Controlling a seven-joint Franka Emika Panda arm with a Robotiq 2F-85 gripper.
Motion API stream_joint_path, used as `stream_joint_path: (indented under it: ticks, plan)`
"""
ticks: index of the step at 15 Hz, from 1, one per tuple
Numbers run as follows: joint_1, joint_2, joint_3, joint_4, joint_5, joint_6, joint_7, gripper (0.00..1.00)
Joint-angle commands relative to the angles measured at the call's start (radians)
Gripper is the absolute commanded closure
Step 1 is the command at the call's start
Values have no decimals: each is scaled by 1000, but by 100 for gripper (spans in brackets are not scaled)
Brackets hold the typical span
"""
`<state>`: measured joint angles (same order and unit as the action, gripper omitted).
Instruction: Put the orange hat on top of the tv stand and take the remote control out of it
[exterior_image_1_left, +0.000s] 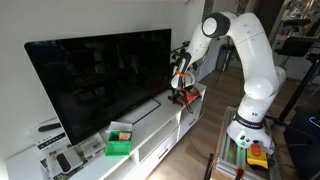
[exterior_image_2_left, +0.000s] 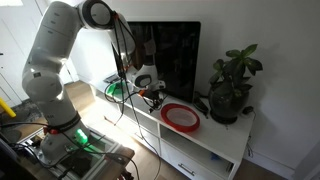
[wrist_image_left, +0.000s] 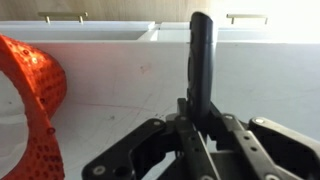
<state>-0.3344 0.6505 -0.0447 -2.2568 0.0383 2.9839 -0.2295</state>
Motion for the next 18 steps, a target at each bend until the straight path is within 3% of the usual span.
stream_joint_path:
  ticks: [1,10,11,12,18]
  plan:
    - [-4,85,-7,91,-44,-3,-10,95]
    - [-18,218,3,230,-51,2,-11,95]
    - [-18,217,3,233,-50,-2,-10,67]
    - [-16,217,1,236,-53,-6,-12,55]
    - [-45,176,38,202,-43,-4,-25,15]
